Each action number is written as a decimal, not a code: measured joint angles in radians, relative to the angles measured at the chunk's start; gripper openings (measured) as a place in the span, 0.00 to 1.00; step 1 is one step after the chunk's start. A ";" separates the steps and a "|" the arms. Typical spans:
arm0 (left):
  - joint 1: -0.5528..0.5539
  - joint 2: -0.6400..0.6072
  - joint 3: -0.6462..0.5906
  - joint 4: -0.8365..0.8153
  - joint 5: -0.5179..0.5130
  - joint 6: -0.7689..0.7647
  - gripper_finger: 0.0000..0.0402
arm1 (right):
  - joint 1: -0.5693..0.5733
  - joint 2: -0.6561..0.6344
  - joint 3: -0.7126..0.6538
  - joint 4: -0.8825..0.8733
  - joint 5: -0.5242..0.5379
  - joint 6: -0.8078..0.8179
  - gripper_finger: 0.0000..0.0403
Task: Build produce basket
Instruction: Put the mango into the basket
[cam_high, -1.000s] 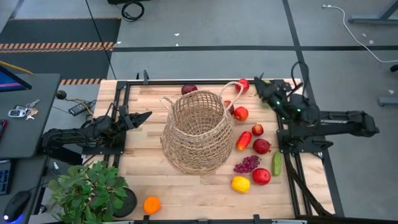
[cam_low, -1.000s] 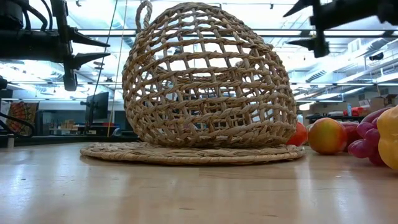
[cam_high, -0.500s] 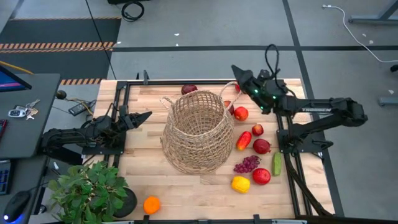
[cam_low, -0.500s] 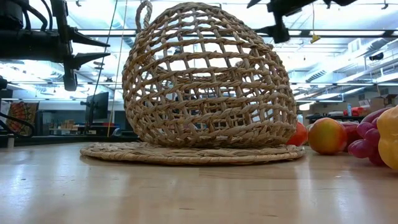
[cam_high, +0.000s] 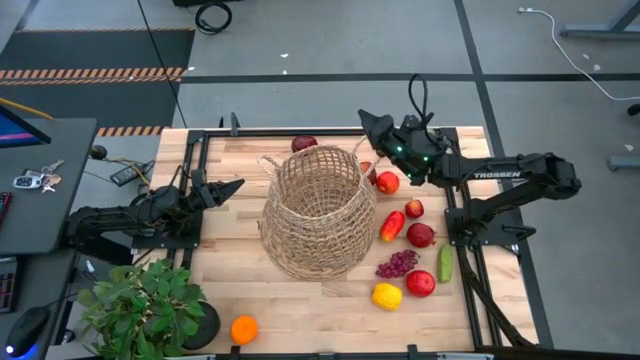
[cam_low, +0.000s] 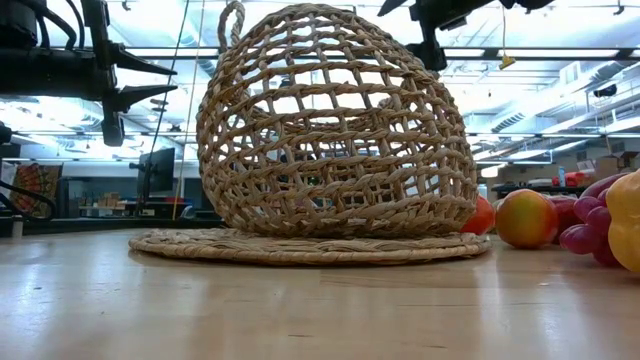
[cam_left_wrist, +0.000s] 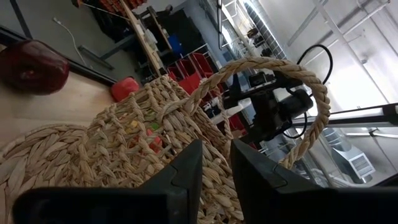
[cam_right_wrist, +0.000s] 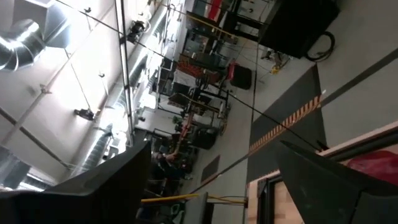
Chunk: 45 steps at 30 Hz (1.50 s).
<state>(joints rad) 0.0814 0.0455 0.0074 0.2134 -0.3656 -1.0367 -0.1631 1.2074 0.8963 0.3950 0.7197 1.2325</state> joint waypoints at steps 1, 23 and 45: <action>0.000 0.000 0.000 0.000 0.000 0.000 0.23 | 0.000 0.005 0.000 0.000 0.000 0.012 0.87; 0.000 0.000 0.000 -0.003 0.000 0.001 0.21 | -0.042 0.036 0.000 0.052 -0.185 0.012 0.87; 0.000 0.000 0.000 -0.008 0.000 0.002 0.23 | -0.145 0.025 0.097 -0.092 -0.672 -0.406 0.87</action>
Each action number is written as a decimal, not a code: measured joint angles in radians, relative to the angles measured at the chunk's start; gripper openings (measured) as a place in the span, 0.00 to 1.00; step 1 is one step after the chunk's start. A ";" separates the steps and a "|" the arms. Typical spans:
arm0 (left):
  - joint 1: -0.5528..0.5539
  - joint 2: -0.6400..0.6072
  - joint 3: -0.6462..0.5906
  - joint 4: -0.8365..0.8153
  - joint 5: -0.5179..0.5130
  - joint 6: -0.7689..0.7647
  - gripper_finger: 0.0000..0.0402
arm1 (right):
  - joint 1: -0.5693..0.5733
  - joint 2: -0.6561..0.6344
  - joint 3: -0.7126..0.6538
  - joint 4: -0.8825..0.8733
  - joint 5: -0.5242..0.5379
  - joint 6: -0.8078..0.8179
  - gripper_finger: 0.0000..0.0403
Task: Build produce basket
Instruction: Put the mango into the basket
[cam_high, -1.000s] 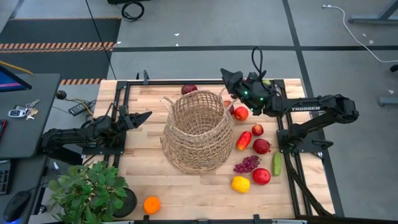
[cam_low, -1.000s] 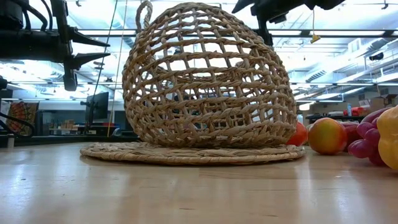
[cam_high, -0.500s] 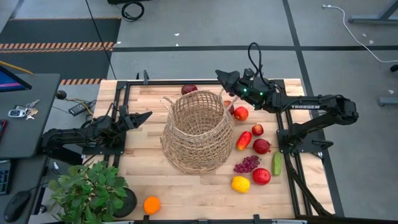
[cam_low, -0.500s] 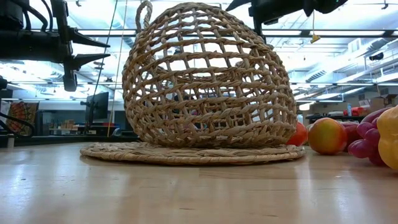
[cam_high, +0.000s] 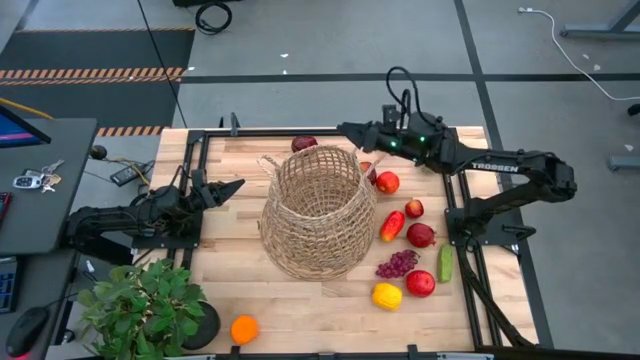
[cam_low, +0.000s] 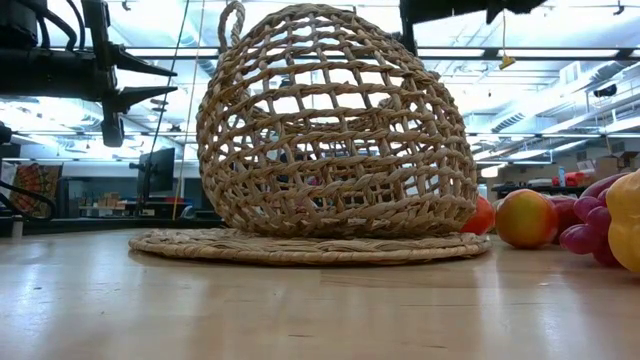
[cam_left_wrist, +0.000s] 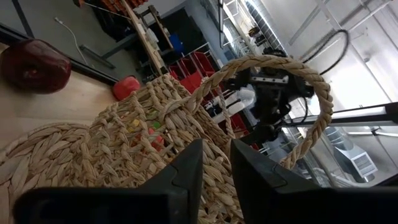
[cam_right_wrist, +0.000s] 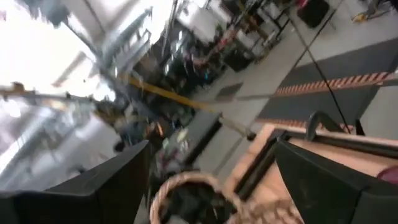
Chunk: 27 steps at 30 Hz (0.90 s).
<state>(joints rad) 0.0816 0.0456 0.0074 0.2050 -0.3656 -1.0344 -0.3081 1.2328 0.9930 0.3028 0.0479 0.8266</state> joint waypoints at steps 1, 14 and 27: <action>0.000 0.000 0.000 0.000 0.000 0.000 0.23 | 0.007 -0.006 0.026 -0.057 -0.008 -0.019 0.87; 0.000 0.000 0.000 0.000 0.000 0.000 0.22 | -0.014 -0.134 0.373 -0.848 0.308 -0.071 0.87; 0.000 0.000 0.000 0.000 0.000 0.000 0.22 | -0.115 -0.226 0.307 -1.154 0.322 0.096 0.87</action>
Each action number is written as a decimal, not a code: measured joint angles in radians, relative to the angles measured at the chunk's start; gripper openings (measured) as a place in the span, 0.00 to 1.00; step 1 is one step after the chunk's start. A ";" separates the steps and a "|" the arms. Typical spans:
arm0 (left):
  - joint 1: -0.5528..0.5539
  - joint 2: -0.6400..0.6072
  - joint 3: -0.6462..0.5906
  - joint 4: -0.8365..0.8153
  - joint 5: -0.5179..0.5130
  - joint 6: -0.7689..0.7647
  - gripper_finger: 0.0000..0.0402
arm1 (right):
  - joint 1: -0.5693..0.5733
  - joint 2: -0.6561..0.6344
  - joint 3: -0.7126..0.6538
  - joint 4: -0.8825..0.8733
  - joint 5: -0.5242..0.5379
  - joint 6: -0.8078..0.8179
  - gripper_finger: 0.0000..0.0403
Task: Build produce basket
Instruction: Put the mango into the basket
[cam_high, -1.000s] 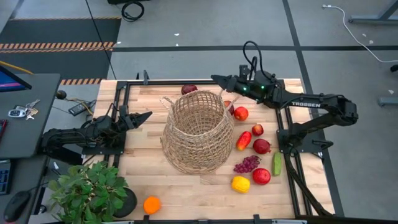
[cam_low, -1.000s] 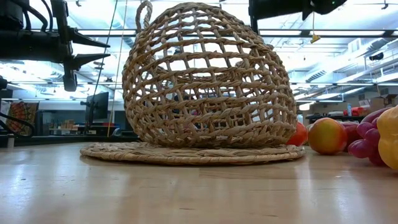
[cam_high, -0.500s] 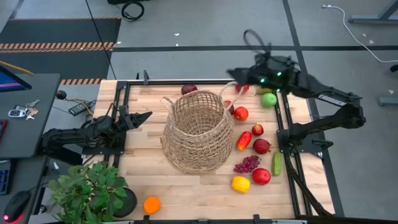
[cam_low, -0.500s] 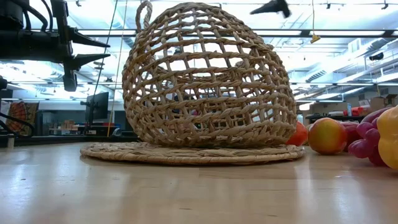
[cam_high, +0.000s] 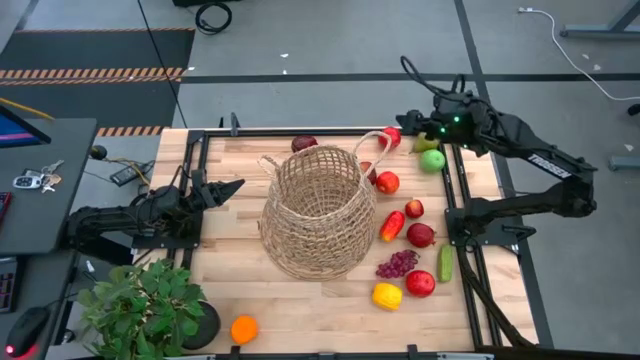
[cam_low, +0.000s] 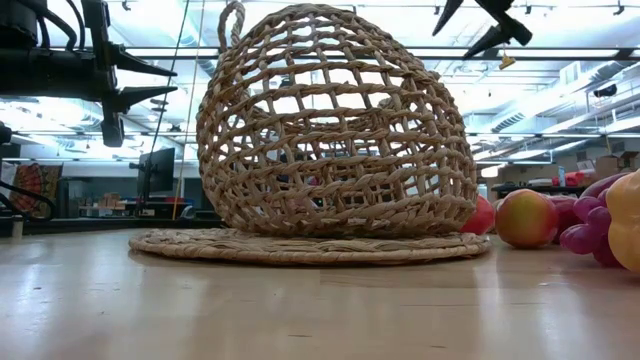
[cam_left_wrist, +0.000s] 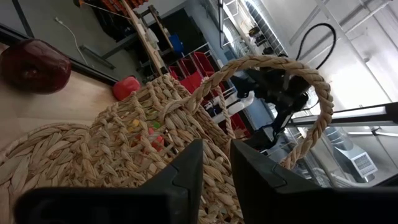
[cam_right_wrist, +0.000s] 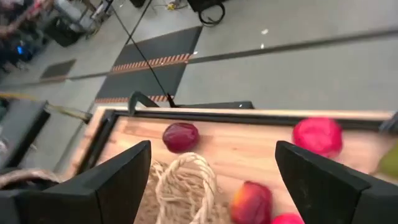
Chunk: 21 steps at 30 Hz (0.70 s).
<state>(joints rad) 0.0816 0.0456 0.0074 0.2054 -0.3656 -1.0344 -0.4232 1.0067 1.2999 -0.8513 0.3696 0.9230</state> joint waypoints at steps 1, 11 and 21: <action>0.000 0.000 0.000 0.000 0.000 0.000 0.23 | 0.000 0.002 0.000 0.000 -0.013 0.043 0.87; 0.000 0.000 0.000 0.000 0.000 0.000 0.22 | -0.066 0.076 -0.002 -0.203 -0.100 0.197 0.87; 0.000 0.000 0.000 0.000 0.000 0.000 0.21 | -0.305 0.189 -0.003 -0.350 -0.152 -0.098 0.87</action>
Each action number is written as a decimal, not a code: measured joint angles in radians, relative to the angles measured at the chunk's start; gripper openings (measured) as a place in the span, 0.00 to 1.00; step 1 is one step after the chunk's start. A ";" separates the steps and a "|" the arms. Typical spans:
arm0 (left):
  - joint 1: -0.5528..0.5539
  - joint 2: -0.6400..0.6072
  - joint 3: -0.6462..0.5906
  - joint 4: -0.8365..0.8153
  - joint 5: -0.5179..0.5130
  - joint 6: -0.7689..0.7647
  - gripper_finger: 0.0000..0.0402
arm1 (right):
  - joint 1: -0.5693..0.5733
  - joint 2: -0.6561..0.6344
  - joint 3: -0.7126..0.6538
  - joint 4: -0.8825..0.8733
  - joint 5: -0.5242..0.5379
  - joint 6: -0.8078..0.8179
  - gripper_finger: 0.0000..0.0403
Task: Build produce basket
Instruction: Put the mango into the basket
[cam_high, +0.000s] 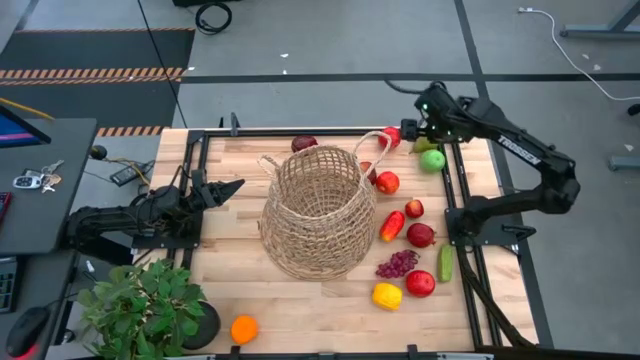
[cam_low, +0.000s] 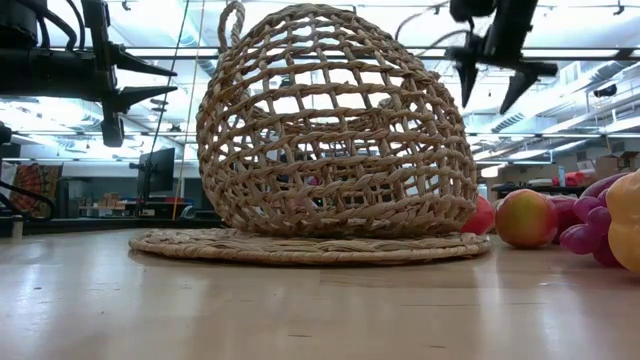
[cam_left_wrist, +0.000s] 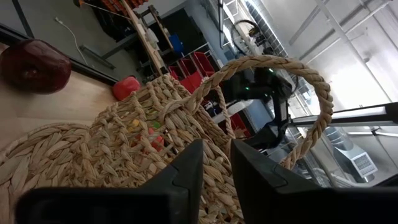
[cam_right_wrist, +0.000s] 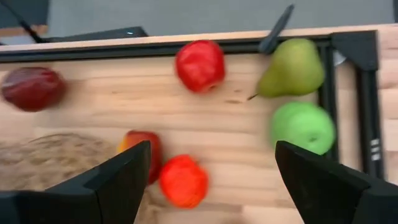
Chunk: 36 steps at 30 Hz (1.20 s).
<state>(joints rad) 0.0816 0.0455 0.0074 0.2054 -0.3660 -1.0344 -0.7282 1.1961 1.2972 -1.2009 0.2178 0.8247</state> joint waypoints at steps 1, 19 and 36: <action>0.000 0.000 0.000 0.000 0.000 0.000 0.21 | -0.033 0.008 0.000 -0.002 -0.022 -0.030 0.87; 0.000 0.000 0.000 0.005 0.000 0.000 0.21 | -0.216 0.024 -0.241 0.041 -0.061 -0.173 0.99; 0.000 0.000 0.000 0.005 0.000 0.000 0.23 | 0.020 -0.033 -0.467 0.217 -0.104 0.010 0.97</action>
<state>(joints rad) 0.0815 0.0452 0.0074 0.2104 -0.3656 -1.0344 -0.7080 1.1633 0.8305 -0.9842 0.1135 0.8343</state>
